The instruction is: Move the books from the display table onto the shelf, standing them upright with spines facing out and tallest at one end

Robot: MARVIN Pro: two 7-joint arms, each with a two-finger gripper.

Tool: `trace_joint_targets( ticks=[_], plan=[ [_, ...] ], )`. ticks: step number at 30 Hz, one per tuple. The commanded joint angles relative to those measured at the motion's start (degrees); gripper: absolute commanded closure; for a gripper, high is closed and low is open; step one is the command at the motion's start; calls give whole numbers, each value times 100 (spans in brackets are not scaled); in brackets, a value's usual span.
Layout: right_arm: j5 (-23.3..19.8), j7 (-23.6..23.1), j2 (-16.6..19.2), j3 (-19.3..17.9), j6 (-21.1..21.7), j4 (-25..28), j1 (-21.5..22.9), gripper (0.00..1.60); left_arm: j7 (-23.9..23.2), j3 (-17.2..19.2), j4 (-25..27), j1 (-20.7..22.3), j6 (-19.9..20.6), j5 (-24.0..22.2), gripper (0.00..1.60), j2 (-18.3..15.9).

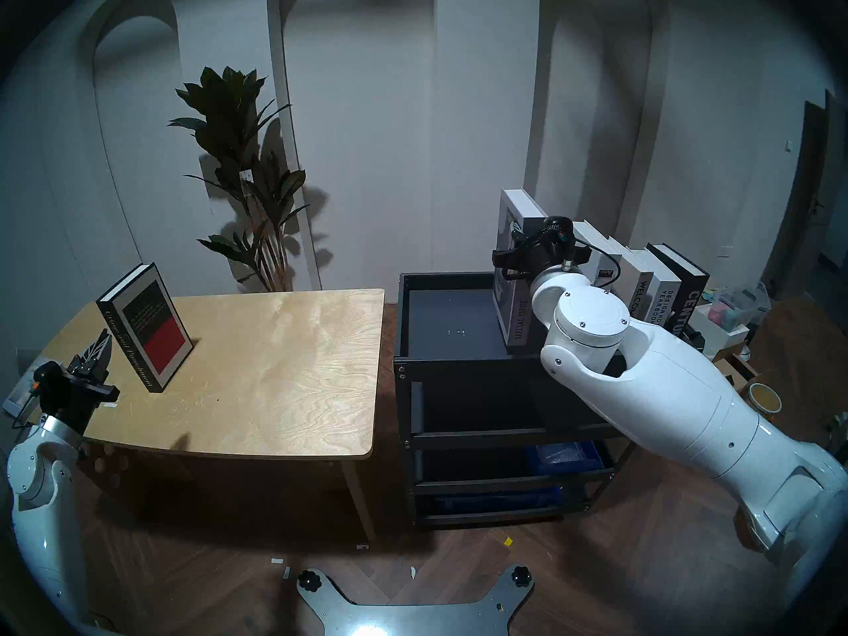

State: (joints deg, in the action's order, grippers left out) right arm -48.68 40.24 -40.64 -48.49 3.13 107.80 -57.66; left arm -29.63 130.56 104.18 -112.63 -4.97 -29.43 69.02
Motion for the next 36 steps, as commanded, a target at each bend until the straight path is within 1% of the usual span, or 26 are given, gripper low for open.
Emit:
trace_joint_targets(
  ticks=[1, 5, 9, 17, 22, 23, 32, 36],
  plan=[
    [34, -62, -222, -57, 44, -113, 340, 160, -21, -53, 15, 223, -4, 29, 160, -217],
    [-32, -101, -250, 1, 109, -178, 309, 160, -13, -124, -13, 304, 9, 51, 160, -261],
    [-32, -145, -270, 49, 70, -237, 232, 160, -9, -157, -34, 337, 11, 69, 160, -288],
    [-32, -141, -205, 99, 26, -140, 51, 160, 10, -189, -27, 365, 27, 102, 160, -283],
    [-58, -98, -54, 51, -46, -28, -138, 160, 36, -215, 8, 320, 26, 135, 160, -231],
    [-58, -98, -54, 51, -46, -28, -138, 160, 36, -215, 8, 320, 26, 135, 160, -231],
    [-111, -32, 316, -83, -44, 247, -302, 160, 80, -299, 163, 266, 26, 162, 160, -150],
    [-122, -16, 407, -115, -35, 309, -324, 160, 109, -320, 225, 240, 30, 171, 160, -122]
  ],
)
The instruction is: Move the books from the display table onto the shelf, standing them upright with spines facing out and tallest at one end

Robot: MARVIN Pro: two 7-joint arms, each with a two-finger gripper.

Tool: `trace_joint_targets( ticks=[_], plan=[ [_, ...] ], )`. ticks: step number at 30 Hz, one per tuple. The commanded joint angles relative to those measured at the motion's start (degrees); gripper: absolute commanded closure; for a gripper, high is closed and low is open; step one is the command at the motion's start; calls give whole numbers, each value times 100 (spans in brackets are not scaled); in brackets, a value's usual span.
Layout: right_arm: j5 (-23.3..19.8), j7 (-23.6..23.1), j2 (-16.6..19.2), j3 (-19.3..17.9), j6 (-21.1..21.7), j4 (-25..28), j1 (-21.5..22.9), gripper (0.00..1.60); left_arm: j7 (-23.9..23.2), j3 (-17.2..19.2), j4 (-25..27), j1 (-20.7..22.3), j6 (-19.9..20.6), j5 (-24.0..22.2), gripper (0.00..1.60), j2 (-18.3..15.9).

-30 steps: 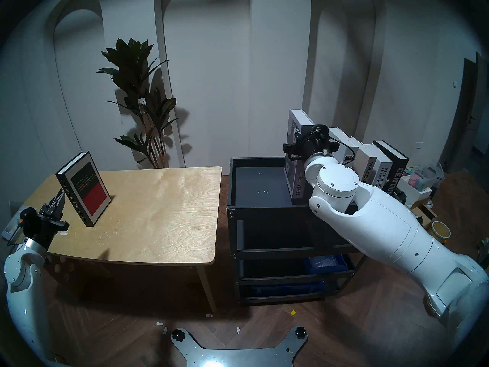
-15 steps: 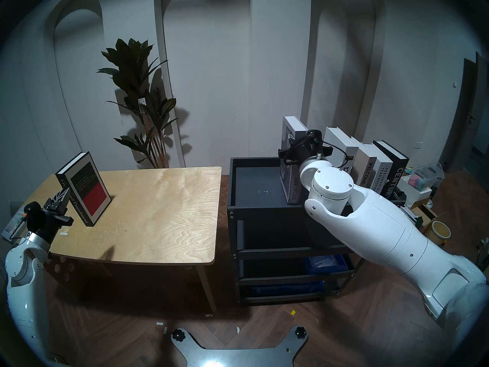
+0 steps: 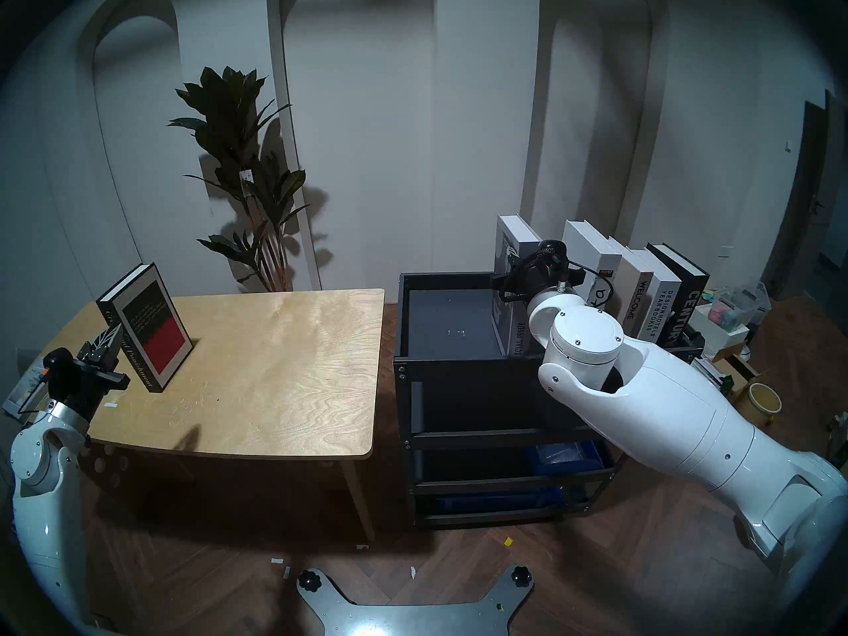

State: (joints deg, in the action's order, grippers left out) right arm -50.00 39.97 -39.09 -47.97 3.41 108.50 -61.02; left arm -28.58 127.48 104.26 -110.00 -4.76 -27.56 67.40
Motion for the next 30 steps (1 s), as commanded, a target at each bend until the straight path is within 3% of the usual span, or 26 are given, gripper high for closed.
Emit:
trace_joint_targets(
  ticks=[1, 18, 30],
  plan=[
    [0, 9, 269, -175, -60, 251, 9, 160, 11, -19, 232, -29, 9, -12, 160, 50],
    [-269, 2, 792, -303, -338, 470, -393, 160, 119, -132, 590, -253, -9, 102, 160, 266],
    [-317, -2, 881, -242, -573, 441, -614, 160, 139, -193, 710, -355, -18, 187, 160, 341]
  ],
)
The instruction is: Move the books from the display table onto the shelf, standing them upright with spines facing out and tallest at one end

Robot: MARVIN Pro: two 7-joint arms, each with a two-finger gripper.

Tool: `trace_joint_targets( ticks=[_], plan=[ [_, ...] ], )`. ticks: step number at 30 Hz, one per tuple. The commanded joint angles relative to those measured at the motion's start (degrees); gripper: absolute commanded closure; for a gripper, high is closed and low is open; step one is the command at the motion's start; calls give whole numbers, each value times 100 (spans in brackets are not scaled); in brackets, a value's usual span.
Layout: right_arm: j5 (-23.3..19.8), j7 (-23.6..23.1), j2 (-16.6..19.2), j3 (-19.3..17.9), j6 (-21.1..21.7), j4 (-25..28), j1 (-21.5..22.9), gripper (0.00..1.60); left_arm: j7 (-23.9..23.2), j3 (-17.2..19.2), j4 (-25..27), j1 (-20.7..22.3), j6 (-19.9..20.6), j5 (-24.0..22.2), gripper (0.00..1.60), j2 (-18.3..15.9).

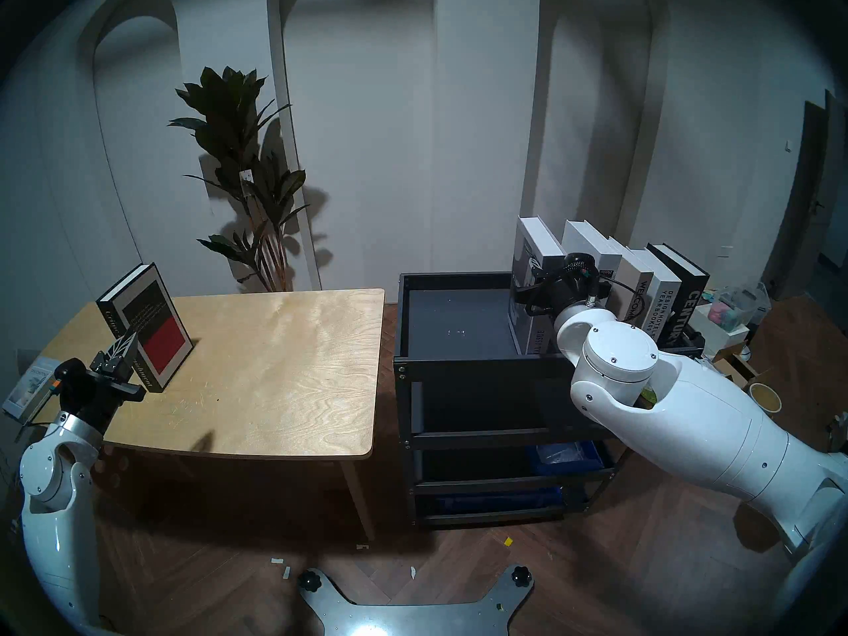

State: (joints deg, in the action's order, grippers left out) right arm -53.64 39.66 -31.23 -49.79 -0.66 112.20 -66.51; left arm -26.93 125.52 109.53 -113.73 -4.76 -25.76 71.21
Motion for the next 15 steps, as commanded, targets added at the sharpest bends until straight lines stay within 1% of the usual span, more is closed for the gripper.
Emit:
trace_joint_targets(
  ticks=[1, 2, 3, 4, 5, 7, 8, 10, 12, 14, 15],
  plan=[
    [41, 30, 105, -68, -169, 77, -68, 160, -23, 1, 193, 25, -11, 10, 160, -40],
    [47, 122, 88, -81, -164, 90, -76, 160, -23, -2, 201, 32, -9, 12, 160, -45],
    [42, 138, 92, -89, -178, 95, -82, 152, -23, -6, 207, 37, -6, 15, 160, -48],
    [26, 156, 95, -105, -196, 97, -94, 129, -24, -10, 215, 42, -3, 17, 160, -51],
    [15, 173, 98, -116, -204, 98, -102, 101, -23, -14, 221, 45, 1, 19, 160, -53],
    [-16, 187, 113, -132, -224, 93, -120, 98, -27, -26, 230, 53, 3, 24, 160, -59],
    [-27, 194, 119, -137, -240, 80, -131, 90, -33, -34, 233, 58, 3, 29, 160, -65],
    [-40, 208, 120, -146, -265, 60, -147, 85, -34, -49, 240, 70, 10, 41, 160, -76],
    [-57, 206, 132, -155, -289, 52, -158, 67, -33, -66, 249, 82, 17, 52, 160, -87],
    [-69, 201, 146, -159, -297, 51, -163, 54, -28, -82, 259, 94, 26, 62, 160, -95],
    [-74, 202, 150, -160, -303, 50, -164, 29, -26, -87, 263, 98, 29, 65, 160, -97]
  ],
)
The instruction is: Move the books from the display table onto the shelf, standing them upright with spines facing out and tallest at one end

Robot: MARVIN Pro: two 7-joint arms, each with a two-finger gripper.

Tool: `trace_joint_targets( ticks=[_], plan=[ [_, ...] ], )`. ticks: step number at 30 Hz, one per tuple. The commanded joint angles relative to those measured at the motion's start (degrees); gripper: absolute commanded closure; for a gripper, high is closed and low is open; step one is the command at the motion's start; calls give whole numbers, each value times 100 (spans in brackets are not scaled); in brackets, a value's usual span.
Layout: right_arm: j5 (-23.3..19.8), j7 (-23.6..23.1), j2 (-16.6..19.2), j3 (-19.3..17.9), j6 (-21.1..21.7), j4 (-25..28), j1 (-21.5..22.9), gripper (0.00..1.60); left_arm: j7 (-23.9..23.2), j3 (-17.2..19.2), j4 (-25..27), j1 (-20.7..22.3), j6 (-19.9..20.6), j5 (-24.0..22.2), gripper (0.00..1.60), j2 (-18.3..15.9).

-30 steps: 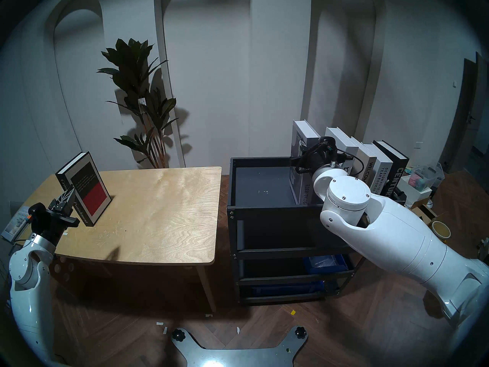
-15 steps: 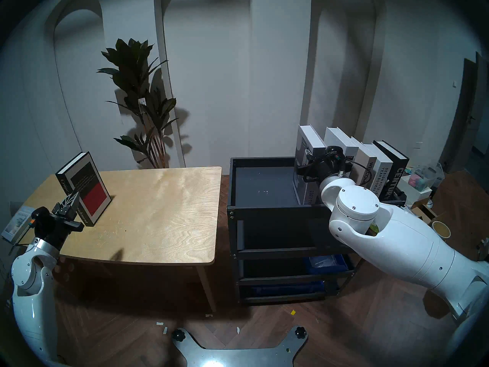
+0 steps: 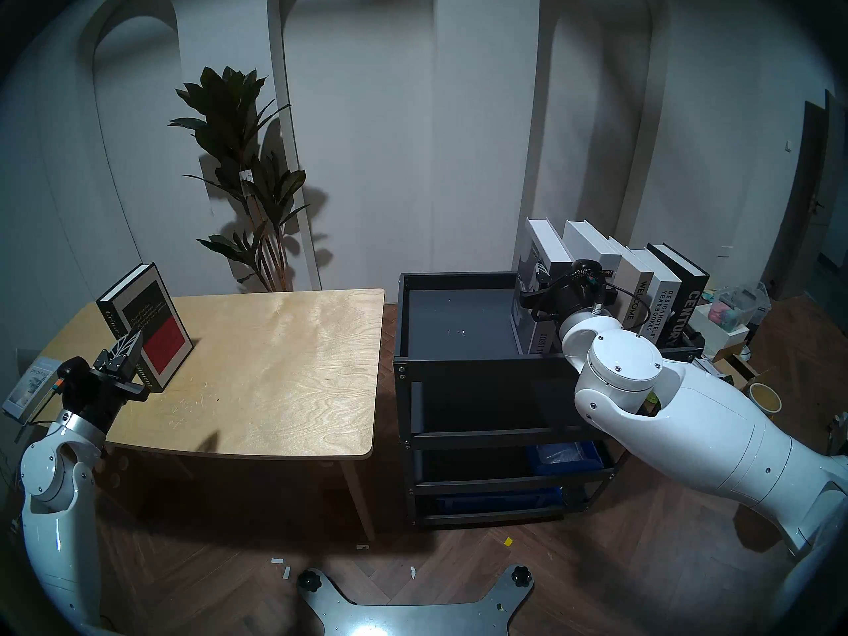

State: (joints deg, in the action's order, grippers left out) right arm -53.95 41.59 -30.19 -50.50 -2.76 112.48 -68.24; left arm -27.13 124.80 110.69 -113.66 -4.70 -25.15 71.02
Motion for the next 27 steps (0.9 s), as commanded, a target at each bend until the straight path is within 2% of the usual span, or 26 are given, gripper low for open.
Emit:
trace_joint_targets(
  ticks=[1, 2, 16, 27],
  plan=[
    [-48, 0, 53, -90, -99, 21, 8, 18, -6, -22, 148, 94, 24, 8, 160, -82],
    [-52, -5, 58, -90, -102, 19, 8, 0, -3, -26, 150, 97, 26, 11, 160, -83],
    [16, -72, -17, -39, -19, 15, 154, 0, 42, -91, 165, 146, 48, 44, 160, -70],
    [-73, 358, 287, -476, -230, 416, 155, 0, 46, -84, 91, 179, 39, 46, 160, -99]
  ],
)
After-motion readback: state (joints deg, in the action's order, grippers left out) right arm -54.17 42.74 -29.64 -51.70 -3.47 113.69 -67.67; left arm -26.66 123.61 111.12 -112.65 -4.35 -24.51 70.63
